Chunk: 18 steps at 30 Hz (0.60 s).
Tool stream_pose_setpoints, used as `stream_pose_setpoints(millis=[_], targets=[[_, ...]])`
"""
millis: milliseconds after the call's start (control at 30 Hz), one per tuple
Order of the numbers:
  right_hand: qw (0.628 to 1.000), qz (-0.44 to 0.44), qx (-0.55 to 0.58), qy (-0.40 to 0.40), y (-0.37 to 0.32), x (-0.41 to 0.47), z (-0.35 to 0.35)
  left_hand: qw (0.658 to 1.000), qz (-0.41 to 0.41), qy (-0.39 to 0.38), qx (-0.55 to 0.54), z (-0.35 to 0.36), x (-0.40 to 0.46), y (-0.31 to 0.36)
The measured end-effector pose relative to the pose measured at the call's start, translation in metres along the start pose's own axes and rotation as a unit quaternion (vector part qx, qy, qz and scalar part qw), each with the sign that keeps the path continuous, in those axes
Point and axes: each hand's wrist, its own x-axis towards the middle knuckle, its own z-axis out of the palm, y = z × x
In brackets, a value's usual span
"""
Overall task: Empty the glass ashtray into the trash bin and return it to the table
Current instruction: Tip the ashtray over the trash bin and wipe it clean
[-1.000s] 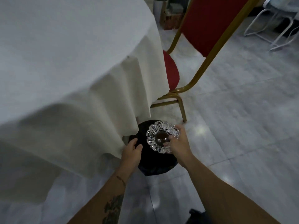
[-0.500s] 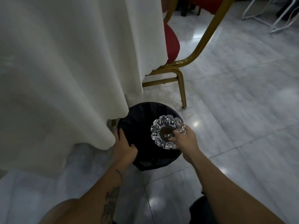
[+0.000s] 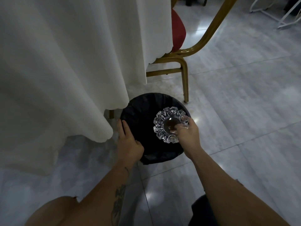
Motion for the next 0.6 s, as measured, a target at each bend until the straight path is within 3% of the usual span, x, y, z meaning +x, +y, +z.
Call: stream_pose_setpoints(millis=[333,600], targets=[[0.989,-0.085,-0.117,0.036,-0.012,-0.010,0.007,0.999,-0.002,0.013,0.038,0.007,-0.005,0.012],[0.950,-0.212,-0.227,0.034,-0.020,-0.013,0.007,0.999,0.004,-0.005,0.048,0.005,-0.005,0.013]])
